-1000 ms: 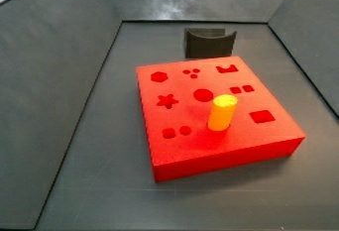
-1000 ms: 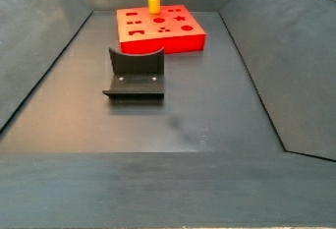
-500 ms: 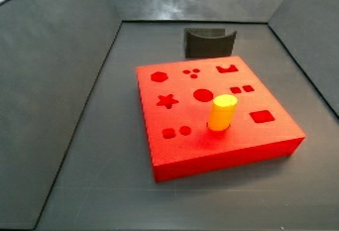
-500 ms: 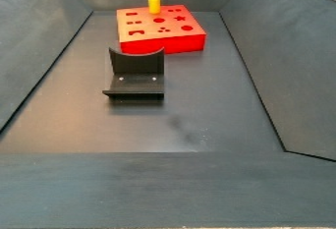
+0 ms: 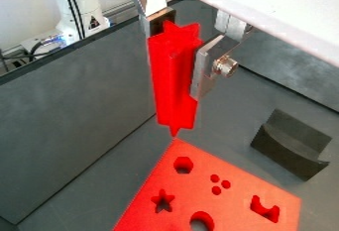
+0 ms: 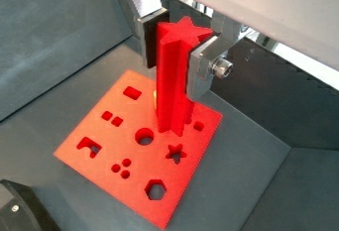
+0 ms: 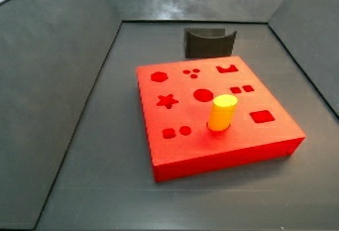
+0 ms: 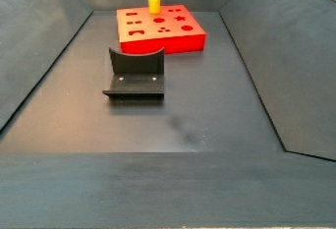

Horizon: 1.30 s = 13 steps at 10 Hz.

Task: Pick up the star object. Move up. Place the star object on the fixture. Regrasp the star object. Move to above the board. Insert the star object.
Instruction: Insert the star object.

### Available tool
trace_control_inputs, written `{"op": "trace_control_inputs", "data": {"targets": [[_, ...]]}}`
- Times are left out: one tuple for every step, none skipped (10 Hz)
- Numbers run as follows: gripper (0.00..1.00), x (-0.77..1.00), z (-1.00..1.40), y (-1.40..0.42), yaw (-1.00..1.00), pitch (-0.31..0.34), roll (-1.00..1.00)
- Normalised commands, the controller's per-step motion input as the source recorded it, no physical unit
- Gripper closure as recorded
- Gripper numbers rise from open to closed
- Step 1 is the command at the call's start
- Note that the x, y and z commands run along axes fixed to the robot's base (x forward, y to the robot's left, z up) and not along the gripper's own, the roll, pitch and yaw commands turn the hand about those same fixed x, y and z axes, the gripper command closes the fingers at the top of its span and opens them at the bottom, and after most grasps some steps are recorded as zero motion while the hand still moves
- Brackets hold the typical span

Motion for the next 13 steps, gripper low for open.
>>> {"op": "trace_control_inputs", "data": {"targets": [[1.00, -0.23, -0.10, -0.16, -0.24, 0.000, 0.00], [1.00, -0.09, -0.18, -0.15, -0.46, 0.000, 0.00], [1.00, 0.12, -0.47, -0.14, -0.46, 0.000, 0.05], [1.00, 0.10, -0.64, -0.15, -0.67, 0.000, 0.00], [1.00, 0.05, -0.72, -0.09, -0.88, -0.020, 0.00], [1.00, 0.01, -0.75, -0.05, -0.90, -0.039, 0.00], [1.00, 0.05, -0.85, 0.00, -0.89, -0.023, 0.00], [1.00, 0.06, -0.93, 0.00, -0.88, -0.010, 0.00], [1.00, 0.05, -0.81, 0.00, -0.87, -0.029, -0.02], [1.00, 0.02, -0.77, -0.01, -0.86, -0.043, -0.03], [1.00, 0.11, -0.77, -0.10, -0.75, -0.066, -0.02], [1.00, 0.26, -0.78, -0.12, -0.64, -0.056, -0.03], [1.00, 0.32, -0.67, -0.12, -0.58, -0.003, -0.08]]}}
